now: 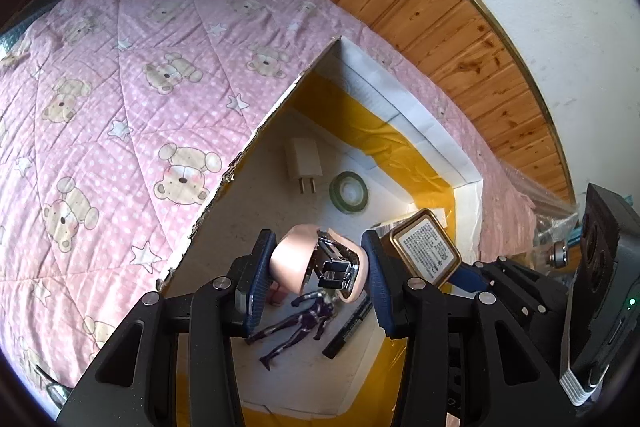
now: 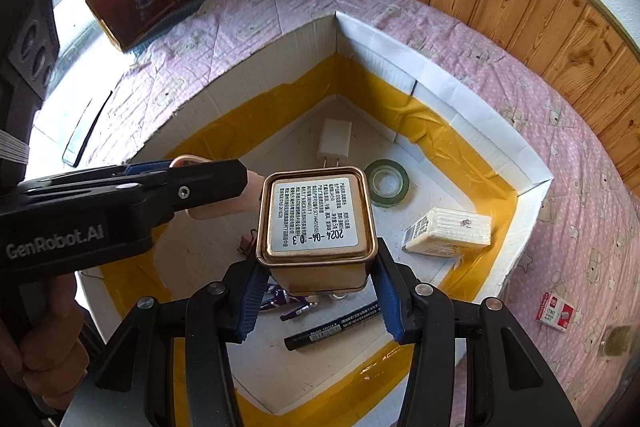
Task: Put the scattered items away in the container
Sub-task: 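Lower both tools into the box and open them to drop tin and stapler, then withdraw both open tools from the box toward the staples box and clear tube, then grasp the red-white Deli staples box with the right tool while the left tool grasps the clear tube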
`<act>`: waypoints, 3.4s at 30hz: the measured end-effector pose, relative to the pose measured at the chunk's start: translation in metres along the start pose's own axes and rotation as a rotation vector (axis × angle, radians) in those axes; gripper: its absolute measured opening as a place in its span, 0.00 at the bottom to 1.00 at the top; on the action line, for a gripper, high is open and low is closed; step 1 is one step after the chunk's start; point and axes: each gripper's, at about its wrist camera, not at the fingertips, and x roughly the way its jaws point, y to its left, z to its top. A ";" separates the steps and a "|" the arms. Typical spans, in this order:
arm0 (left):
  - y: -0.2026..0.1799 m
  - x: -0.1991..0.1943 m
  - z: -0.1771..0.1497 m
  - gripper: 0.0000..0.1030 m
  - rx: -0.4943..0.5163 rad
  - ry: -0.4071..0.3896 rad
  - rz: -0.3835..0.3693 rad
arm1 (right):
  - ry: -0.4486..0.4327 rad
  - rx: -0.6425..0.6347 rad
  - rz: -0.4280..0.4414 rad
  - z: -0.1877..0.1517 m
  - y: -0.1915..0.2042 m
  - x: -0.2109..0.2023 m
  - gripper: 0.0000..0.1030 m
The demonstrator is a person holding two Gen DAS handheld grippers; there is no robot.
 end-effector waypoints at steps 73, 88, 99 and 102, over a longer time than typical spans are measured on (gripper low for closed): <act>-0.069 -0.098 -0.134 0.51 0.302 -0.363 -0.017 | -0.374 0.085 0.215 -0.156 0.016 -0.115 0.50; -0.116 -0.113 -0.223 0.51 0.482 -0.388 -0.183 | -0.547 0.183 0.263 -0.233 -0.007 -0.131 0.50; -0.185 -0.047 -0.230 0.52 0.560 -0.215 -0.196 | -0.498 0.434 0.155 -0.267 -0.103 -0.103 0.51; -0.199 -0.019 -0.218 0.52 0.536 -0.162 -0.188 | -0.475 0.475 0.115 -0.266 -0.132 -0.093 0.51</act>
